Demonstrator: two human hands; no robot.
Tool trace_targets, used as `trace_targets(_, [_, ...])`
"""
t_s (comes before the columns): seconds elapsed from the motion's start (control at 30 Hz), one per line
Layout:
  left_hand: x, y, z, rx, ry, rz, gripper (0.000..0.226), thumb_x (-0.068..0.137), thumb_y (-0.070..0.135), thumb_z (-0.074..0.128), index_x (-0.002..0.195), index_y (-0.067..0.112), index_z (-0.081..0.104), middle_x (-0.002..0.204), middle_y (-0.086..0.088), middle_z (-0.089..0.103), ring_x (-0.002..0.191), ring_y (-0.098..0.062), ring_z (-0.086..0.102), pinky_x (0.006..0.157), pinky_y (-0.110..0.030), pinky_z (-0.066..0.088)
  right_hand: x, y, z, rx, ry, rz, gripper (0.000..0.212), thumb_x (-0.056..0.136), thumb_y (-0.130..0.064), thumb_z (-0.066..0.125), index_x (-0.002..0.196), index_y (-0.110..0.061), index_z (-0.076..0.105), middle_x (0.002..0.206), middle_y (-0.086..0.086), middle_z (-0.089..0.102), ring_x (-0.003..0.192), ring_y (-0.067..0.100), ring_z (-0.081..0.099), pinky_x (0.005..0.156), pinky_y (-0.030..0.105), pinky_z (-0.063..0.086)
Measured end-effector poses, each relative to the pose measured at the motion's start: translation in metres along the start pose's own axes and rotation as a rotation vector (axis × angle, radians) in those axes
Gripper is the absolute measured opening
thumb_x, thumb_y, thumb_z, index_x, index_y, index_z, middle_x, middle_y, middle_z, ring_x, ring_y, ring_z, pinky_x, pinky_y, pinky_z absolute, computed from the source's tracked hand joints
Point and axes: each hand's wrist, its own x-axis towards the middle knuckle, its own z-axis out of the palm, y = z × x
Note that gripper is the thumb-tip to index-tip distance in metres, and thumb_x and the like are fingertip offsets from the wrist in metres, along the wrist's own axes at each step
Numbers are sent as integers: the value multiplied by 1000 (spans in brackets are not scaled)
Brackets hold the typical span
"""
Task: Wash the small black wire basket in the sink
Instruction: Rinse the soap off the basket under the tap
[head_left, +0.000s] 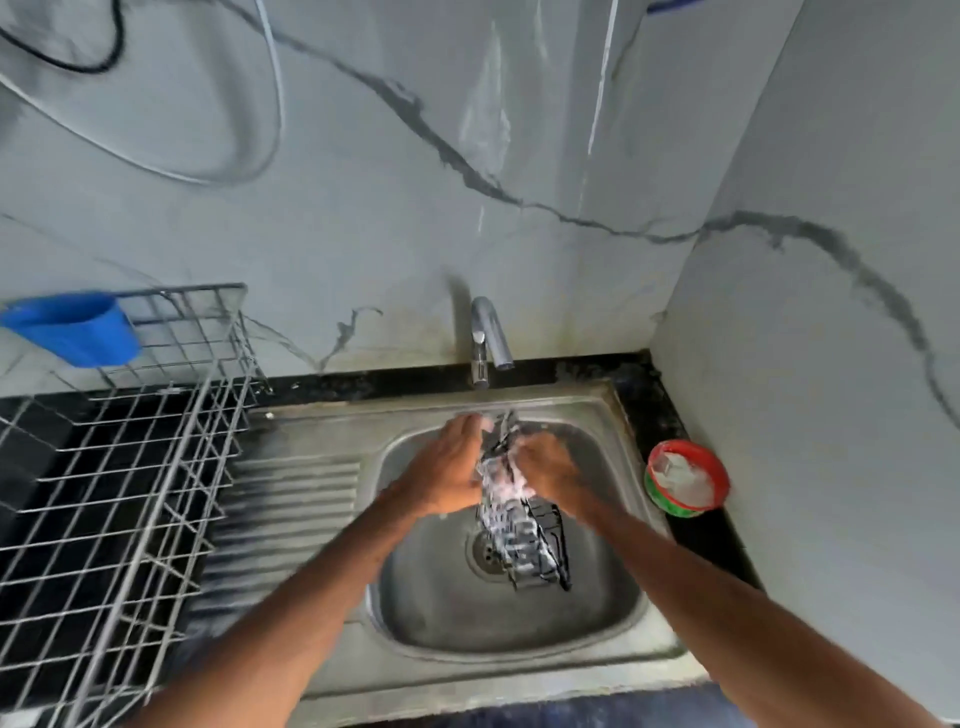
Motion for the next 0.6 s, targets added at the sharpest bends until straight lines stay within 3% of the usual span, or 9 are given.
trace_targets(0.1, [-7,-5,52,-1,-206,-68,91,84,12,67,162,11,21,165,-17,27,152,-37,30,121,-48,35,-3,-2,23,-107,-89,-5,32,104,-14,44,121,1,67,115,19,70,87,19,60,67,20,52])
trace_targets(0.17, [-9,-39,92,-75,-177,-105,89,80,11,66,161,13,29,163,-16,32,149,-36,38,118,-40,41,3,12,44,-97,-200,9,34,107,-17,41,129,0,61,128,19,64,111,26,62,87,23,47])
trace_targets(0.23, [-6,-50,101,-113,-138,-102,77,79,-1,60,153,12,43,154,-14,44,139,-32,50,108,-39,50,8,28,49,-125,-194,43,37,109,-19,36,130,1,58,129,23,62,120,37,59,98,38,47])
trace_targets(0.27, [0,-50,96,-111,-152,-96,70,80,-5,59,147,11,49,149,-13,48,134,-31,54,103,-40,53,12,30,48,-124,-197,63,38,109,-17,32,130,4,56,127,25,62,118,38,61,95,41,48])
trace_targets(0.33, [15,-43,84,-60,-162,-68,50,86,-4,62,134,11,57,136,-11,53,118,-28,62,89,-40,57,19,25,38,-117,-263,59,35,110,-8,29,126,9,55,110,23,66,96,35,66,74,26,52])
trace_targets(0.4, [28,-39,69,-24,-167,-34,33,94,9,65,127,12,60,129,-10,54,110,-25,65,86,-39,57,25,20,25,-45,-296,96,30,108,-5,34,99,5,61,78,9,56,66,20,51,53,18,42])
trace_targets(0.47, [33,-39,56,22,-222,-82,29,99,20,63,126,10,60,127,-13,55,115,-28,63,93,-38,55,32,18,14,-44,-311,116,29,105,-2,36,88,1,60,78,15,55,68,19,46,64,32,51])
trace_targets(0.5, [35,-38,48,37,-236,-119,31,100,23,62,127,9,60,127,-15,56,117,-29,61,95,-39,54,40,18,12,-28,-324,128,28,104,-1,35,99,10,61,86,26,56,75,25,46,76,46,54])
trace_targets(0.6, [41,-37,26,17,-301,-230,44,100,41,62,130,10,58,131,-18,56,119,-34,60,99,-48,54,55,12,12,21,-370,133,33,102,-1,34,115,24,50,97,43,49,76,27,44,86,59,50])
